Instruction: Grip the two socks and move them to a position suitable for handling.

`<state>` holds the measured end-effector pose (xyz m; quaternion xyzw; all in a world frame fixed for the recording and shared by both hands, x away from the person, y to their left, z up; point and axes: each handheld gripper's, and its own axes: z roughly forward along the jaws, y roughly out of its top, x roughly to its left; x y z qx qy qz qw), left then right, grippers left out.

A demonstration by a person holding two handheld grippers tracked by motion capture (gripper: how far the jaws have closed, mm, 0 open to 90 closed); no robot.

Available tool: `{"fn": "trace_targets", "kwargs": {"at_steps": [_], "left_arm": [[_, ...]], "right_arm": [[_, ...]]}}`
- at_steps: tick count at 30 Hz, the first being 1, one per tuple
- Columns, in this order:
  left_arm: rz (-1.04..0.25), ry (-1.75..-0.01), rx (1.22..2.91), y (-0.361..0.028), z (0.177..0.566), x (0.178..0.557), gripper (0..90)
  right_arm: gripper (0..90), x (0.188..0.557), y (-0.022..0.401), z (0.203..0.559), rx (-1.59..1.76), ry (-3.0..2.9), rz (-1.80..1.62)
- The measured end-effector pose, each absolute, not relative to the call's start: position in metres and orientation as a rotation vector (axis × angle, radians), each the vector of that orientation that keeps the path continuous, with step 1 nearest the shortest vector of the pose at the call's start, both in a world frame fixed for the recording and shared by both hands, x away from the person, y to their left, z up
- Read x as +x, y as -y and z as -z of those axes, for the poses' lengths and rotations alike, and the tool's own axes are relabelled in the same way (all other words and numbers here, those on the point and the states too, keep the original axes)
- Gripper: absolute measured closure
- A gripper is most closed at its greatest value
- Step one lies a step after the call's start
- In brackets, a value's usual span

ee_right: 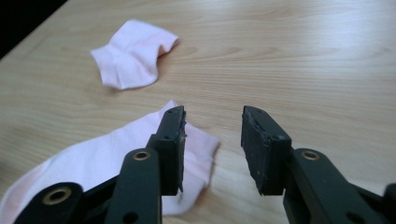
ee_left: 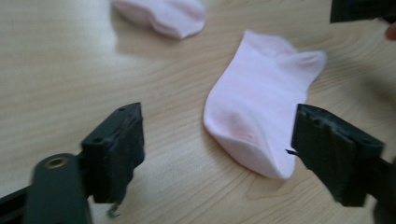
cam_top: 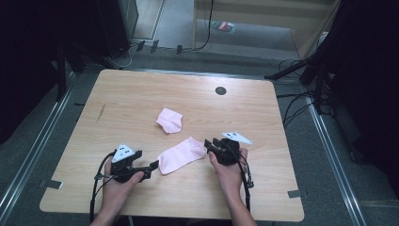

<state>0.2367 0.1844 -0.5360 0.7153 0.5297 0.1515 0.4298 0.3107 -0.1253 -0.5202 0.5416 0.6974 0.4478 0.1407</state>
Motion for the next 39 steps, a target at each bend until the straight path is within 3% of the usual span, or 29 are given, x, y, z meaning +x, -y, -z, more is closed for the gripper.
{"fn": "trace_targets", "kwargs": {"at_steps": [1,4,9,11,15,18,21,33,39], "left_arm": [[-0.357,-1.351,1.764,-0.182,0.537,0.237,33.8],[-0.325,-1.376,1.767,-0.172,0.540,0.238,38.9],[-0.333,-1.395,1.765,-0.158,0.542,0.239,32.0],[-0.349,-1.414,1.790,-0.154,0.544,0.240,38.0],[-0.343,-1.417,1.810,-0.157,0.548,0.242,61.2],[-0.310,-1.386,1.838,-0.160,0.549,0.245,75.4],[-0.260,-1.353,1.850,-0.162,0.550,0.248,89.1],[-0.291,-1.236,1.856,-0.189,0.537,0.247,90.0],[-0.253,-1.178,1.876,-0.194,0.538,0.242,90.0]], "right_arm": [[57.9,0.314,0.122,0.522,1.537,-2.031,-1.278],[53.0,0.322,0.107,0.530,1.415,-2.097,-1.192],[47.7,0.327,0.093,0.542,1.343,-2.153,-1.123],[47.9,0.327,0.091,0.547,1.324,-2.168,-1.110],[59.5,0.322,0.086,0.550,1.274,-2.179,-1.050],[79.3,0.320,0.089,0.548,1.319,-2.178,-1.051],[84.7,0.319,0.096,0.546,1.405,-2.195,-1.094],[85.7,0.286,0.126,0.518,1.455,-2.150,-1.291],[86.2,0.274,0.140,0.530,1.489,-2.182,-1.301]]}}
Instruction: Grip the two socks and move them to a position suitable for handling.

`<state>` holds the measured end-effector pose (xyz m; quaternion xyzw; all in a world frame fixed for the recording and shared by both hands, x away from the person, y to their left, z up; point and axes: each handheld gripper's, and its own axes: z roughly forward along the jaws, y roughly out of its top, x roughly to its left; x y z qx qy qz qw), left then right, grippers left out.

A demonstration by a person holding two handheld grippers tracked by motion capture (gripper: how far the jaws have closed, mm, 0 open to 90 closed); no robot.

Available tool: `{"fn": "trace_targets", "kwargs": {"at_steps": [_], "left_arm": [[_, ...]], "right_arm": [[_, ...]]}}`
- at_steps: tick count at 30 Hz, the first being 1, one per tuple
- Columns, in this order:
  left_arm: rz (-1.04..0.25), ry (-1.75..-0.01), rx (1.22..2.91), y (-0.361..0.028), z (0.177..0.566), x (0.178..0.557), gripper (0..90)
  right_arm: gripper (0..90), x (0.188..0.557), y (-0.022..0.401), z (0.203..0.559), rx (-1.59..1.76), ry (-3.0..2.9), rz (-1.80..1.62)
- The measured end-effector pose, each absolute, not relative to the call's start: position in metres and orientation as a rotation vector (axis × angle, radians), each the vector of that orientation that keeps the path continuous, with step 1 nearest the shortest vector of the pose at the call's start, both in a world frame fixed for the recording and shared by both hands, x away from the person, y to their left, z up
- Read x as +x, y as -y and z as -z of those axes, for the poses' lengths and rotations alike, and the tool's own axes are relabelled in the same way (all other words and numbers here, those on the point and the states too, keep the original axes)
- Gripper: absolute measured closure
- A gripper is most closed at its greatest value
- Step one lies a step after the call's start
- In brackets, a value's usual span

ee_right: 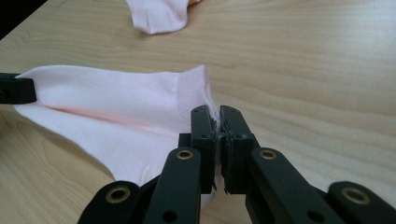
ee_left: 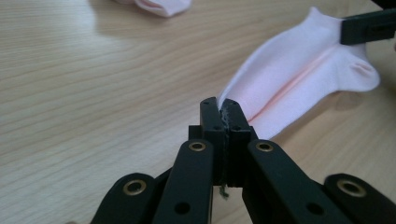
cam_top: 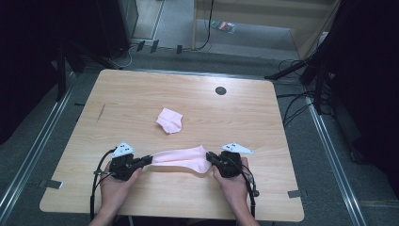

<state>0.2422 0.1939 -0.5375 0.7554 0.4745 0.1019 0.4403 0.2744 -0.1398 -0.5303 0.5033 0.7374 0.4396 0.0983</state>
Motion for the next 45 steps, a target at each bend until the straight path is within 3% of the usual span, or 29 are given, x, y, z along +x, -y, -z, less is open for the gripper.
{"fn": "trace_targets", "kwargs": {"at_steps": [8,11,13,14,18,28,38,40,42,45], "left_arm": [[-0.285,-1.186,1.913,-0.181,0.550,0.236,88.1],[-0.343,-1.206,1.854,-0.187,0.546,0.235,59.3],[-0.360,-1.227,1.804,-0.192,0.544,0.236,44.7],[-0.378,-1.232,1.784,-0.195,0.543,0.236,36.3],[-0.445,-1.236,1.709,-0.213,0.536,0.238,17.9],[-0.468,-1.299,1.653,-0.247,0.543,0.249,15.7],[-0.446,-1.324,1.613,-0.256,0.547,0.250,16.1],[-0.433,-1.331,1.601,-0.258,0.547,0.251,16.1],[-0.429,-1.336,1.593,-0.258,0.548,0.251,16.3],[-0.428,-1.338,1.597,-0.258,0.548,0.252,16.4]], "right_arm": [[81.9,0.268,0.128,0.541,1.438,-2.227,-1.253],[57.4,0.270,0.128,0.540,1.459,-2.175,-1.254],[48.0,0.272,0.127,0.535,1.452,-2.151,-1.273],[46.3,0.273,0.126,0.531,1.436,-2.135,-1.273],[47.2,0.281,0.109,0.508,1.308,-2.129,-1.297],[48.0,0.333,0.020,0.500,1.074,-2.271,-1.193],[36.7,0.393,-0.038,0.529,1.086,-2.359,-1.045],[39.7,0.403,-0.043,0.537,1.138,-2.363,-0.979],[50.3,0.406,-0.043,0.540,1.147,-2.351,-0.971],[80.6,0.407,-0.040,0.538,1.188,-2.312,-0.940]]}}
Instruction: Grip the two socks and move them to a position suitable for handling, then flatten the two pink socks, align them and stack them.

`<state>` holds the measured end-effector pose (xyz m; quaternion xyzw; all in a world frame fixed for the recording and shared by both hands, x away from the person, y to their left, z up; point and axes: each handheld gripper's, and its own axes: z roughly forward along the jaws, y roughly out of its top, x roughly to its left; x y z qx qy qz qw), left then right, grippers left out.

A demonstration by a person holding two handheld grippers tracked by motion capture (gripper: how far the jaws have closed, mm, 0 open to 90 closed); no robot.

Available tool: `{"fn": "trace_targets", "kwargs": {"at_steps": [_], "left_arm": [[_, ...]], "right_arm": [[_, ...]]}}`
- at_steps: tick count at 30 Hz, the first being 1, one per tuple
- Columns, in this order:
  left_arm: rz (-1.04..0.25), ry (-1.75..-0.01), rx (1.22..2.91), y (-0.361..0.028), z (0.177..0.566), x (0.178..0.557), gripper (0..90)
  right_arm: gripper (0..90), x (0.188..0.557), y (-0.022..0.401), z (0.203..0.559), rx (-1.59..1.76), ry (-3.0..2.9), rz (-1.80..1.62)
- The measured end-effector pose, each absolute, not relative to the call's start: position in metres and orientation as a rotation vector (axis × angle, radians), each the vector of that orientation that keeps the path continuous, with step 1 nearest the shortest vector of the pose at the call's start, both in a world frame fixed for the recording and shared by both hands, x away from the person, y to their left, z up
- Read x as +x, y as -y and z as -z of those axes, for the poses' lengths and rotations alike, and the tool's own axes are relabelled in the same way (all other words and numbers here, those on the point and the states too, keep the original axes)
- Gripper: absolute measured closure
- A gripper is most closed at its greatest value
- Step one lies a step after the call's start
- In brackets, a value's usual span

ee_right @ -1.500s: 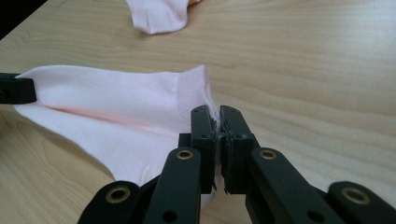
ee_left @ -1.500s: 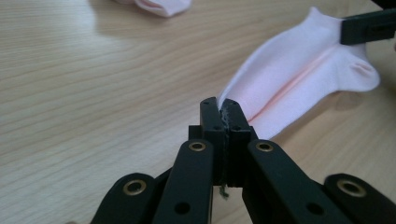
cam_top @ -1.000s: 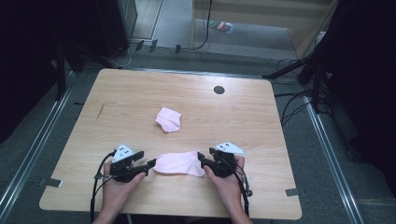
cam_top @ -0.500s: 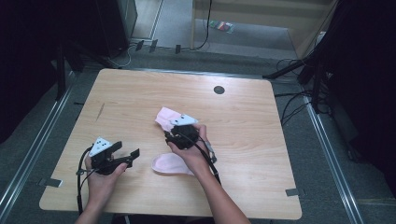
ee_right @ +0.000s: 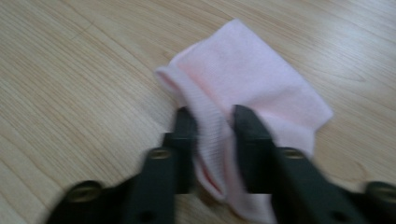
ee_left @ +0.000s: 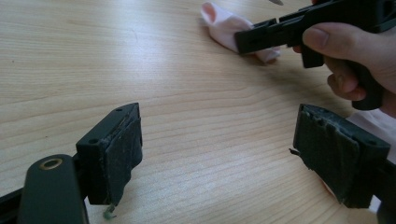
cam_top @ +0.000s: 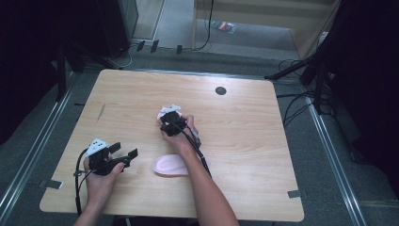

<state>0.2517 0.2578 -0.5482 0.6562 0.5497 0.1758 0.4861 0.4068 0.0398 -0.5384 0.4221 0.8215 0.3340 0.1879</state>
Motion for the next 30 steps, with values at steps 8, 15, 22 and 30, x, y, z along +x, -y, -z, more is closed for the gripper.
{"fn": "trace_targets", "kwargs": {"at_steps": [8,15,22,30], "left_arm": [[-0.425,-1.350,1.582,-0.258,0.549,0.253,16.8],[-0.441,-1.352,1.591,-0.256,0.549,0.253,19.3],[-0.439,-1.349,1.590,-0.256,0.549,0.253,19.0],[-0.429,-1.353,1.573,-0.259,0.549,0.254,18.7]], "right_arm": [[85.6,0.384,-0.022,0.521,1.242,-2.239,-0.900],[85.9,0.349,-0.008,0.510,1.279,-2.240,-0.828],[65.9,0.340,-0.015,0.514,1.326,-2.278,-0.971],[55.3,0.335,0.007,0.491,1.280,-2.255,-1.251]]}}
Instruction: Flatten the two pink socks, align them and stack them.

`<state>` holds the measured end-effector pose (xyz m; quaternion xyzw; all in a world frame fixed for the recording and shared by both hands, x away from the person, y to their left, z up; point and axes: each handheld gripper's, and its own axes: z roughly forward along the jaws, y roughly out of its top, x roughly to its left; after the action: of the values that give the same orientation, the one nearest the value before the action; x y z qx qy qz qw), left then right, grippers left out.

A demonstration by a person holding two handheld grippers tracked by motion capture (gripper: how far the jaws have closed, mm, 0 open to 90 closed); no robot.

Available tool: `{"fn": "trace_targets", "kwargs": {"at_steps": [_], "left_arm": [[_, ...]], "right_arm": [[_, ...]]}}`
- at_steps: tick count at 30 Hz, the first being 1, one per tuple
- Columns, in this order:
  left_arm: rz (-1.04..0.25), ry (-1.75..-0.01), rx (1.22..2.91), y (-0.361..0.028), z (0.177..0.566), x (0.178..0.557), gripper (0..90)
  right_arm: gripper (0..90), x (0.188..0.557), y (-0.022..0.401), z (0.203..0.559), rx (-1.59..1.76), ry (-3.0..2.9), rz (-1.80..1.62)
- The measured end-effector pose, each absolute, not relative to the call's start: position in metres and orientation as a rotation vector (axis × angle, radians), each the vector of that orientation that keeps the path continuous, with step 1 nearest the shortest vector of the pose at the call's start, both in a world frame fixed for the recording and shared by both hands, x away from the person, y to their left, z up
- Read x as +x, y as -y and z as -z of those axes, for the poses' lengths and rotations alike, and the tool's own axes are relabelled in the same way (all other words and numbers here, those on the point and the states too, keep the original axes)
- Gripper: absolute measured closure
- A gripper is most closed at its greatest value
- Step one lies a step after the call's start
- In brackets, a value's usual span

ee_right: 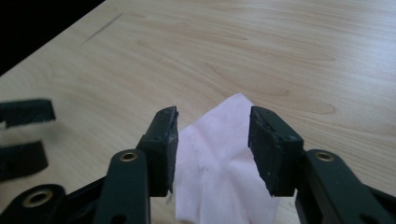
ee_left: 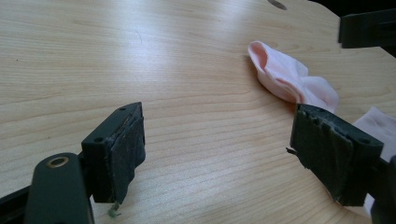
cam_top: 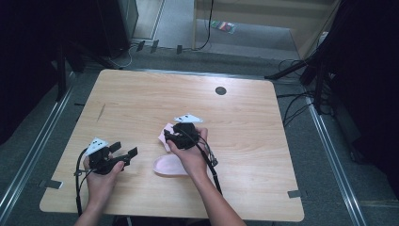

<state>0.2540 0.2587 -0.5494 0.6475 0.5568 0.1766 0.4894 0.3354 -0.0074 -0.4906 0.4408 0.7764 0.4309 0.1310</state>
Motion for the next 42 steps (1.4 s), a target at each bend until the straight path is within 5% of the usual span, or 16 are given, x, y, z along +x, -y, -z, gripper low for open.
{"fn": "trace_targets", "kwargs": {"at_steps": [5,13,18,21,42], "left_arm": [[-0.430,-1.356,1.572,-0.258,0.550,0.255,18.7],[-0.425,-1.358,1.574,-0.258,0.550,0.255,18.7],[-0.419,-1.362,1.569,-0.259,0.550,0.256,19.1],[-0.427,-1.356,1.583,-0.257,0.549,0.256,19.4],[-0.390,-1.329,1.592,-0.233,0.536,0.279,20.7]], "right_arm": [[61.0,0.329,0.000,0.501,1.186,-2.397,-1.156],[50.4,0.324,-0.022,0.530,1.137,-2.451,-0.893],[75.6,0.320,-0.020,0.533,1.165,-2.406,-0.839],[81.3,0.321,-0.014,0.526,1.238,-2.384,-0.908],[73.7,0.383,0.074,0.487,1.578,-2.195,-1.417]]}}
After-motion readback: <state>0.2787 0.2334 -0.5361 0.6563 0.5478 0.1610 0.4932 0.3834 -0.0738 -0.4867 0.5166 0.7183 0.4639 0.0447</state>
